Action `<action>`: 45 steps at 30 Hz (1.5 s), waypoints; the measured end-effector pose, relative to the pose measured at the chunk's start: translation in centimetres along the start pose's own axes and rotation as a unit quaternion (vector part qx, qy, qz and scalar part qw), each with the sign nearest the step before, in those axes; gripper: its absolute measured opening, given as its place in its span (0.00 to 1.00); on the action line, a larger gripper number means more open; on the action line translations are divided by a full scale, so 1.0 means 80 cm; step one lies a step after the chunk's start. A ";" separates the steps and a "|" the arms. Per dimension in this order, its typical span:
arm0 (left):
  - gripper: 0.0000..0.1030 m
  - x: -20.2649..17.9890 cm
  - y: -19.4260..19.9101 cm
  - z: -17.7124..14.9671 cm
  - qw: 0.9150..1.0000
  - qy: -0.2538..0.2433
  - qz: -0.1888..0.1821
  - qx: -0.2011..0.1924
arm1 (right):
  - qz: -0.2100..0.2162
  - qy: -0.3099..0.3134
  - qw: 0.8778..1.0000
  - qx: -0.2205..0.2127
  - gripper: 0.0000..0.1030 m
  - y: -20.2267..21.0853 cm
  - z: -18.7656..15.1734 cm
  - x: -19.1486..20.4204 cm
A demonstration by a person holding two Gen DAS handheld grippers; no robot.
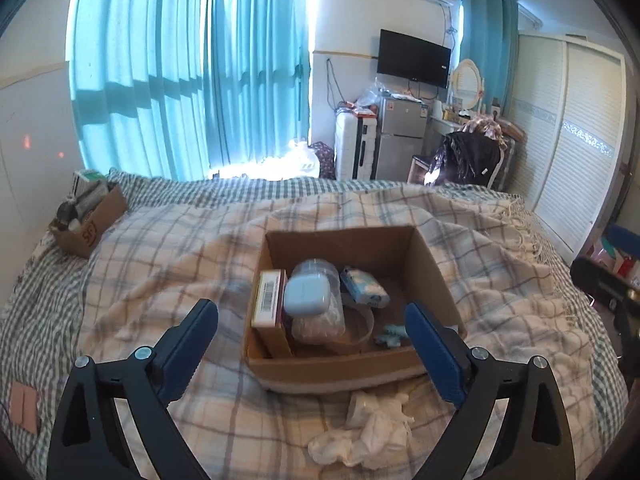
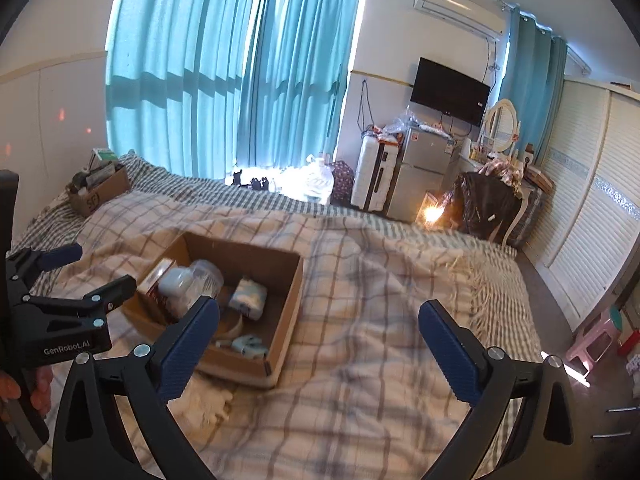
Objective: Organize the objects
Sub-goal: 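Grasp the white lace cloth with the left gripper and lift it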
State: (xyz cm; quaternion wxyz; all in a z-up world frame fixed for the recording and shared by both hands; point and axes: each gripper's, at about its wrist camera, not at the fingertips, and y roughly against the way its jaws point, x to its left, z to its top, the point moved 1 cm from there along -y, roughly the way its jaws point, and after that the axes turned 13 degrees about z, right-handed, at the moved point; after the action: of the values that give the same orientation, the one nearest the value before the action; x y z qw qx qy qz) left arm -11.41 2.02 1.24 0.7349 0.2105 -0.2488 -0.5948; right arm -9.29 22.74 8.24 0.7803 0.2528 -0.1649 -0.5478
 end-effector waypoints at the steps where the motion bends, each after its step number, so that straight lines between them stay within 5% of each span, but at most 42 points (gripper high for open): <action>1: 0.94 -0.001 -0.004 -0.011 1.000 0.000 0.002 0.007 | 0.006 -0.007 1.000 0.004 0.97 -0.002 -0.015 0.002; 8: 0.94 -0.023 -0.064 -0.106 0.996 -0.028 0.023 0.078 | 0.004 -0.040 0.998 0.053 0.97 -0.061 -0.109 0.004; 17: 0.91 -0.082 -0.100 -0.165 0.984 -0.108 -0.035 0.136 | 0.026 -0.087 0.989 0.116 0.97 -0.111 -0.144 -0.016; 21: 0.31 -0.092 -0.106 -0.175 0.977 -0.117 -0.081 0.160 | 0.021 -0.080 0.989 0.123 0.97 -0.113 -0.145 -0.011; 22: 0.28 -0.091 -0.104 -0.175 0.977 -0.116 -0.083 0.160 | 0.020 -0.080 0.989 0.123 0.97 -0.112 -0.145 -0.010; 33: 0.23 -0.006 -0.049 -0.123 0.989 -0.015 -0.069 0.128 | 0.000 -0.060 0.993 0.100 0.97 -0.089 -0.125 0.000; 39: 0.23 0.052 -0.054 -0.081 0.995 0.002 -0.024 0.097 | 0.016 -0.038 0.995 0.089 0.97 -0.085 -0.094 0.027; 45: 0.23 0.075 -0.076 -0.088 0.994 0.007 0.004 0.108 | 0.046 -0.016 0.993 0.110 0.97 -0.126 -0.072 0.077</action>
State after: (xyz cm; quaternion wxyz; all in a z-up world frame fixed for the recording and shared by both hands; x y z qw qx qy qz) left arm -10.76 -5.04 -7.30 0.7115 0.2920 -0.3077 -0.5601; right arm -11.84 15.46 -2.37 0.7693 0.3209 -0.2480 -0.4937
